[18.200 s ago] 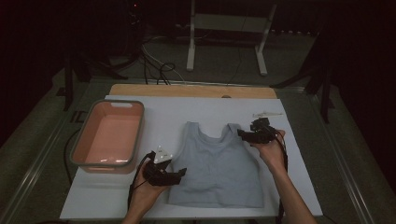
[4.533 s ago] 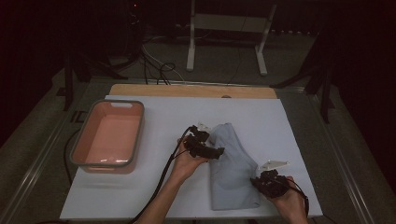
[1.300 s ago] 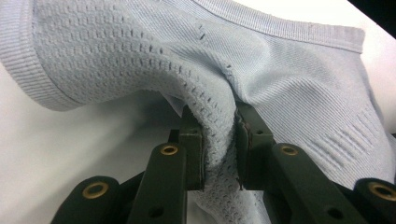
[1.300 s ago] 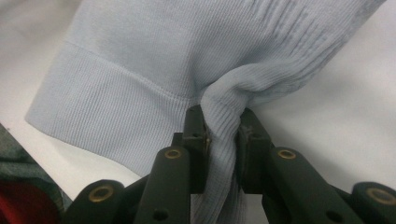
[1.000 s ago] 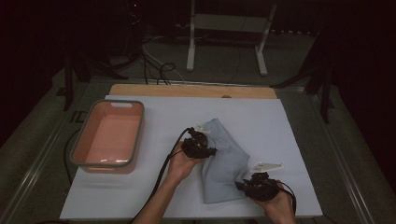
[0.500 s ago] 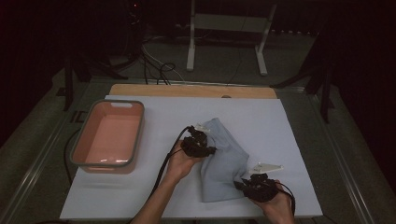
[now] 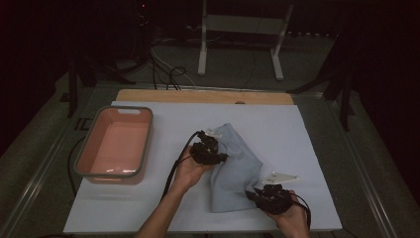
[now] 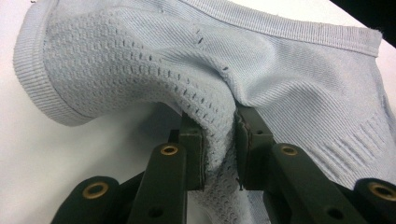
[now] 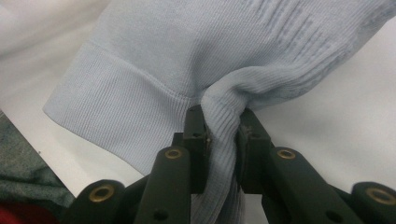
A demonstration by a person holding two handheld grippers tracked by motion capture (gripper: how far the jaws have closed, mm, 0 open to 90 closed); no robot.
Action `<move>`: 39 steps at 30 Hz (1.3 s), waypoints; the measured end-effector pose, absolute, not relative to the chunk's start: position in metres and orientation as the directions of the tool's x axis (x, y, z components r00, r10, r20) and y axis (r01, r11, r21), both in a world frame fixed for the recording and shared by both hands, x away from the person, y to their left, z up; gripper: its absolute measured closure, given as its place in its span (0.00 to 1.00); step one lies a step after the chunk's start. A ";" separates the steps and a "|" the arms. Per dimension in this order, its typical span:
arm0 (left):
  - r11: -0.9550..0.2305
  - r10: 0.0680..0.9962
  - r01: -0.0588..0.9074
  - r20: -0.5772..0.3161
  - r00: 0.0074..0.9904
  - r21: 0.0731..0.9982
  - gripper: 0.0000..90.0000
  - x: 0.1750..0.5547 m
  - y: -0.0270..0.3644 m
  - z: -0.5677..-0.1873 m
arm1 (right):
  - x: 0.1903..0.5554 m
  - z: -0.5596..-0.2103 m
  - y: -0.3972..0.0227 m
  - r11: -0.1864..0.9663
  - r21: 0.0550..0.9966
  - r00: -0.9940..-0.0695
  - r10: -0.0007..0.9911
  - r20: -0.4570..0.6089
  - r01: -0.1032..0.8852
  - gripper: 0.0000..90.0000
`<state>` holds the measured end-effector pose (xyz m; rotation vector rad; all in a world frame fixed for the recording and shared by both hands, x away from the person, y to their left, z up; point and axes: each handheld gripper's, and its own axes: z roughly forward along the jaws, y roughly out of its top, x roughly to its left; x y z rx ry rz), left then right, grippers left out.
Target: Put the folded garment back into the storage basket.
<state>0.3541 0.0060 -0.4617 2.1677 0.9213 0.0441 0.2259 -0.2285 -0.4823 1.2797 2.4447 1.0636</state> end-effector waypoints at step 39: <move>-0.417 0.658 0.597 -0.225 0.719 0.685 0.85 0.368 0.024 -0.428 | 0.245 -0.453 -0.205 0.383 0.716 -0.646 0.753 0.123 0.583 0.86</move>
